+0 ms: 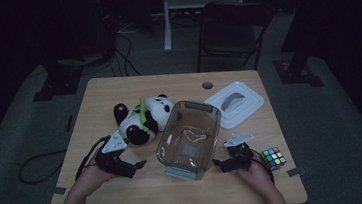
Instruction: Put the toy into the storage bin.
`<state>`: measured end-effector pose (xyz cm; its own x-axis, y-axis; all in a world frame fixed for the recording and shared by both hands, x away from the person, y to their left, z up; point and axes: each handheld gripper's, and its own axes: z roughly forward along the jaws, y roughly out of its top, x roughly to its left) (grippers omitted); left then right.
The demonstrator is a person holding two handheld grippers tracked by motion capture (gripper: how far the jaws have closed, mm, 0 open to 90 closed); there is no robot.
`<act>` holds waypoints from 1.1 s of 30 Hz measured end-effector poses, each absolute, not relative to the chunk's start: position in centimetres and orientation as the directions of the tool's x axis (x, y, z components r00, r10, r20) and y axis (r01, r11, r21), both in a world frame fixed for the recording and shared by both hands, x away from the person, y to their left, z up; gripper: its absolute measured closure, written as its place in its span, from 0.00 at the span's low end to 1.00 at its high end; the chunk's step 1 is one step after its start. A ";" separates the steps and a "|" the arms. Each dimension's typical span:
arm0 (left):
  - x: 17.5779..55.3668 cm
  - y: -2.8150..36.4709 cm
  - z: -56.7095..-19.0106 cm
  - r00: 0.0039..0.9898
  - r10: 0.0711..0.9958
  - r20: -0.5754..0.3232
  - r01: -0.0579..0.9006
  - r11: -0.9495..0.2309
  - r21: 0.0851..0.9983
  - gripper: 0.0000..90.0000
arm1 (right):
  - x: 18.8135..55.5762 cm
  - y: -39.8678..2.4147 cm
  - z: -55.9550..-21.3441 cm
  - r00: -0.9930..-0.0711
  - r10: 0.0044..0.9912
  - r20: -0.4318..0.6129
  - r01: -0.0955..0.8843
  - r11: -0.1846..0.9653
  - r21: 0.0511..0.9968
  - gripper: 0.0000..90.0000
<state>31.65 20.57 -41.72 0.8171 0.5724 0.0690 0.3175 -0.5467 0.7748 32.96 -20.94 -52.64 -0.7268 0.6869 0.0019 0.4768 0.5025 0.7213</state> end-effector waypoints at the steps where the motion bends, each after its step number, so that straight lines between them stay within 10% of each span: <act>1: 31.9 20.5 -41.3 0.814 0.576 0.077 0.312 -0.545 0.778 0.05 | 33.0 -20.9 -52.6 -0.726 0.687 0.003 0.478 0.502 0.721 0.14; 33: 45.6 19.6 -42.1 0.725 0.687 -0.036 0.470 -0.457 0.755 0.15 | 33.0 -20.9 -52.6 -0.727 0.687 0.001 0.477 0.503 0.721 0.14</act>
<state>45.57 19.57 -42.09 0.7253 0.6875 -0.0357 0.4700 -0.4567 0.7554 32.96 -20.94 -52.63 -0.7268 0.6868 0.0015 0.4768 0.5030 0.7209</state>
